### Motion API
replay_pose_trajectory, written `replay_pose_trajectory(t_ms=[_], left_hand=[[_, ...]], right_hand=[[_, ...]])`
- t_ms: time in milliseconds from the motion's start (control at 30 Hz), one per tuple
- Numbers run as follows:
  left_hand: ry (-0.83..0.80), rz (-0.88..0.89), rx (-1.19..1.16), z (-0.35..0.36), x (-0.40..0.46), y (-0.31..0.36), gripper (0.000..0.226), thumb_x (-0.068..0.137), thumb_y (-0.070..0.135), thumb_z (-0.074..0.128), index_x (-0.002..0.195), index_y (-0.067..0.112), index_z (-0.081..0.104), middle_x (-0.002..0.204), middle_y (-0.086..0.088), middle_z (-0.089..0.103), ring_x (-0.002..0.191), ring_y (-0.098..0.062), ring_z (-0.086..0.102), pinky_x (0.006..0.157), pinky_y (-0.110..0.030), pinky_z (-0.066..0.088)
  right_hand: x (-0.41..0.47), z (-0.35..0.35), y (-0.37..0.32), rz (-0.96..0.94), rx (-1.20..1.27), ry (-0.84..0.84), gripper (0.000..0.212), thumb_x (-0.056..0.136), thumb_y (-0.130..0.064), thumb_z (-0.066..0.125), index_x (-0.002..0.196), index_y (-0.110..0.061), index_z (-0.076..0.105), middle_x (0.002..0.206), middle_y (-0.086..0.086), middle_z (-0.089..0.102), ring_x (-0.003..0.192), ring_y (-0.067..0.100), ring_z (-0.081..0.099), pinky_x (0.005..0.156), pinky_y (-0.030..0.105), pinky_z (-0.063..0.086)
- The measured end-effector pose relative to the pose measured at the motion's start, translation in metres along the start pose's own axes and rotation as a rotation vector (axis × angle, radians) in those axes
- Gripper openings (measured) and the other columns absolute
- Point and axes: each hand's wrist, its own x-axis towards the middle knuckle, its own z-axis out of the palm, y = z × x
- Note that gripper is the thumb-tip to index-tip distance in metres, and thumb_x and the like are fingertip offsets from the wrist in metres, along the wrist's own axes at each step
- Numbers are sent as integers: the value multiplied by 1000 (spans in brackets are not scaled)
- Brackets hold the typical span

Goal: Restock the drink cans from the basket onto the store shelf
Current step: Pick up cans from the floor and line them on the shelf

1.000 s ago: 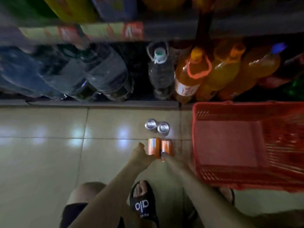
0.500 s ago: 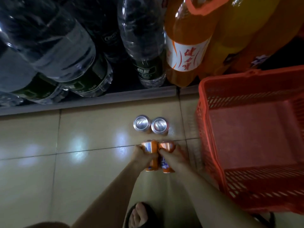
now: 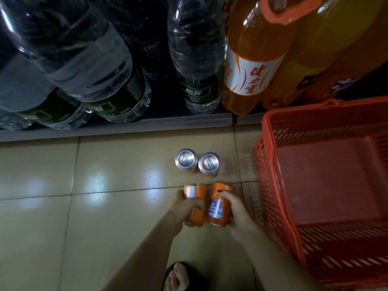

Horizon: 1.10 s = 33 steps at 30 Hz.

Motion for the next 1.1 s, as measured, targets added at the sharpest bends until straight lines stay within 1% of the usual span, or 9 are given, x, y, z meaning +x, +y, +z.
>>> replay_pose_trajectory(t_ms=[133,267,433,567,667,767,833,1033,1100], left_hand=[[-44,64,-118,-8,-8,-4,72,43,16,78,114,13,66,100,-24,72,87,-35,67,76,-48,53],[-85,145,-229,-15,-24,1,42,59,7,72,98,24,73,96,-18,72,88,-35,67,78,-50,49],[-118,300,-223,-21,-40,26,54,60,6,69,110,25,62,83,0,77,77,-16,75,73,-43,57],[-58,360,-130,-32,-45,53,84,45,15,81,125,25,58,105,-7,74,102,-31,71,83,-49,58],[-29,393,-67,-42,-41,68,84,47,17,82,127,25,58,113,-13,72,107,-35,69,84,-47,59],[-31,414,-20,-48,-38,76,93,41,28,85,130,25,60,117,-15,73,112,-41,68,91,-56,58],[-3,412,-48,-45,-38,77,97,38,32,85,132,26,59,118,-9,72,109,-33,68,88,-49,60],[-48,381,-126,-34,-33,60,78,49,13,81,125,19,64,110,-16,75,99,-31,70,79,-44,58],[-67,341,-133,-27,-32,49,67,49,9,81,113,21,68,101,-17,74,95,-33,69,81,-47,56]], right_hand=[[-5,-7,5,34,181,-138,28,94,-25,59,107,-2,69,88,20,73,71,28,73,74,40,58],[-11,-1,0,-57,97,-194,54,56,-29,84,104,-8,69,88,18,71,69,28,73,64,37,60],[-23,7,-17,-169,70,-182,54,59,-25,82,109,-8,69,90,17,70,70,27,72,65,38,60],[-33,13,-39,-280,49,-102,54,65,-22,84,117,-12,70,89,14,76,76,29,73,71,43,61],[-37,15,-58,-378,22,-84,68,50,-33,85,117,-21,72,92,11,78,77,28,75,72,44,62],[-36,15,-76,-428,-49,-61,41,72,-19,84,111,-23,72,88,6,78,71,20,75,65,35,62],[-33,16,-84,-448,-77,-40,32,81,-12,80,110,-23,70,85,2,76,66,13,73,59,28,57],[-25,25,-79,-429,71,-13,38,56,-28,82,89,-18,65,75,9,61,67,25,60,62,32,51],[-19,23,-77,-429,78,0,28,58,-29,78,77,-21,59,68,6,55,62,22,55,59,29,46]])
